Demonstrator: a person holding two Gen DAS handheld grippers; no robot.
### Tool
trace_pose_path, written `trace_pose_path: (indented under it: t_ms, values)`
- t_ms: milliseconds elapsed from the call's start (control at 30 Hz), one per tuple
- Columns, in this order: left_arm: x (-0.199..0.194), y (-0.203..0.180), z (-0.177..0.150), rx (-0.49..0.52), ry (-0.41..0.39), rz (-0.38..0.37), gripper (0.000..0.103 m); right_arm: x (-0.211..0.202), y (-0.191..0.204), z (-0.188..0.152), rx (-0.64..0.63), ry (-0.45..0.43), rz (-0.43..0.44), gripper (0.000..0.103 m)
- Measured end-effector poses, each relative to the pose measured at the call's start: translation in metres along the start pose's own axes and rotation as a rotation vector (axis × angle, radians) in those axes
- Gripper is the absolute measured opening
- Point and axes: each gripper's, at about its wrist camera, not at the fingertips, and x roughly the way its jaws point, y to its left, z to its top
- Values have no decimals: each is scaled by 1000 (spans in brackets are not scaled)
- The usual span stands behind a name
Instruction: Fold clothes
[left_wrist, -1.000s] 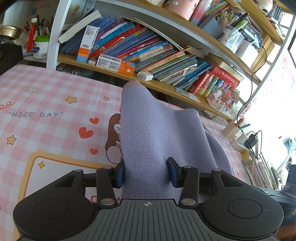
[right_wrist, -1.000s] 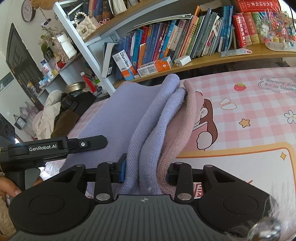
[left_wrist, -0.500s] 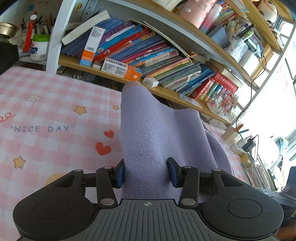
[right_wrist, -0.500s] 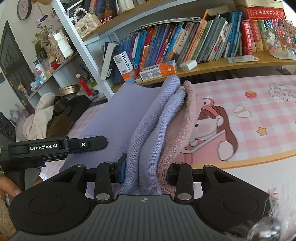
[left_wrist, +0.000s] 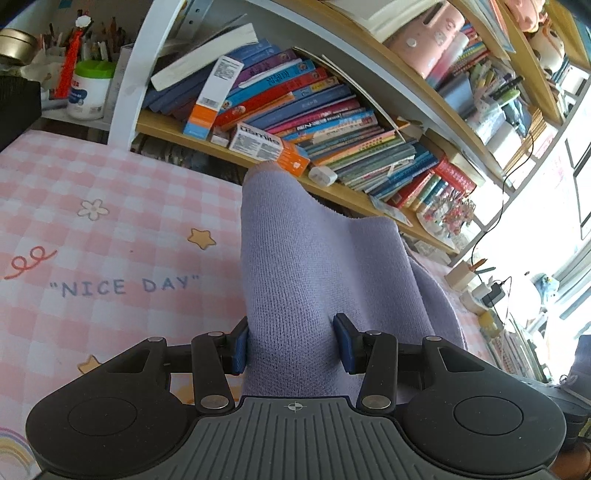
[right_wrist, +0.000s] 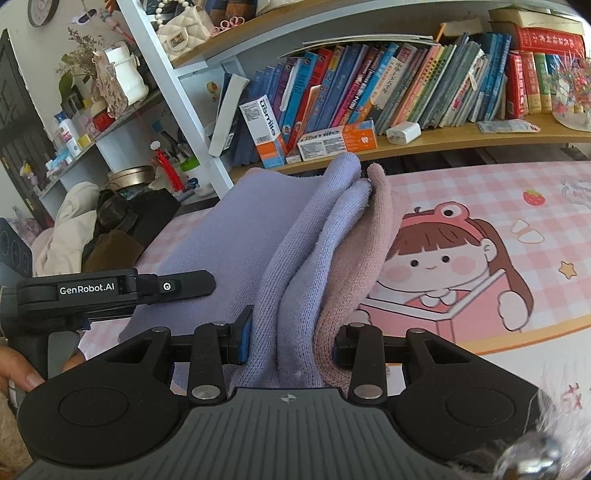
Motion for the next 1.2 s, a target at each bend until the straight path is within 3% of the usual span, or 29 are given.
trace_pose_path:
  t_ms: [333, 733, 1067, 1200]
  values:
    - [1, 38, 31, -4, -39, -24, 45, 36, 28, 24, -96, -22, 6, 34]
    - [27, 86, 85, 3, -117, 27, 45, 116, 47, 77, -240, -43, 39, 34]
    - [53, 123, 94, -1, -140, 91, 45, 180, 48, 84, -323, -23, 75, 34]
    - [69, 139, 90, -18, -114, 119, 45, 207, 40, 81, -317, 21, 79, 38]
